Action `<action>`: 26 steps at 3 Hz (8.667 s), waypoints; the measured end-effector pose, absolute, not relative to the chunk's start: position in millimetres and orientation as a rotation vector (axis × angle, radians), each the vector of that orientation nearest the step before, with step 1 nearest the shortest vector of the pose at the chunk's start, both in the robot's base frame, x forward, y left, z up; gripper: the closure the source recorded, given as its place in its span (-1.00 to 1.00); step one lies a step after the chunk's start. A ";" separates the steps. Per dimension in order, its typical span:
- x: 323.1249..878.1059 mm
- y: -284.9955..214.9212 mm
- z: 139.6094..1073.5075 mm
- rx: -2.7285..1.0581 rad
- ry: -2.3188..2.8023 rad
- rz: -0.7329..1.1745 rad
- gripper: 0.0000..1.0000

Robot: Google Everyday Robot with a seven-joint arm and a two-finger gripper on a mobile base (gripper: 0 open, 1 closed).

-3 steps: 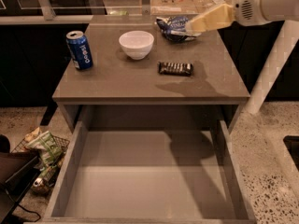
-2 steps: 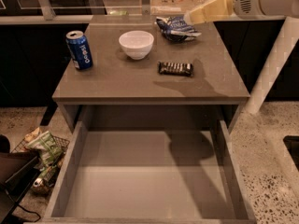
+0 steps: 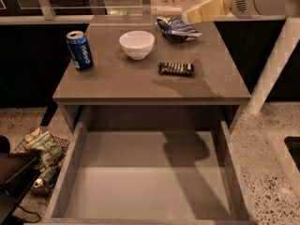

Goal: Place blue chip bag into top drawer

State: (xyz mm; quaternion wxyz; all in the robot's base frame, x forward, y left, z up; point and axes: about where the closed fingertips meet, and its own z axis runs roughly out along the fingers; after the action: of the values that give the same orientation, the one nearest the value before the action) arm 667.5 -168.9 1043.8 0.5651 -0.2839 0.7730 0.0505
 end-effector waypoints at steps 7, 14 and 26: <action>867.6 -116.0 909.1 -0.376 1.820 0.184 -1.00; 947.1 -150.5 848.4 -0.454 1.958 0.012 0.23; 662.9 -234.0 1092.9 -0.403 1.776 -0.413 1.00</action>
Offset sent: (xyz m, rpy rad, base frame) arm 0.1760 0.0465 -0.1126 0.2161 -0.0949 -0.3279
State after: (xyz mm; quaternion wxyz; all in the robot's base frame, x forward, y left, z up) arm 662.9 -234.0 1092.9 0.5947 -0.1735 0.7646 -0.1776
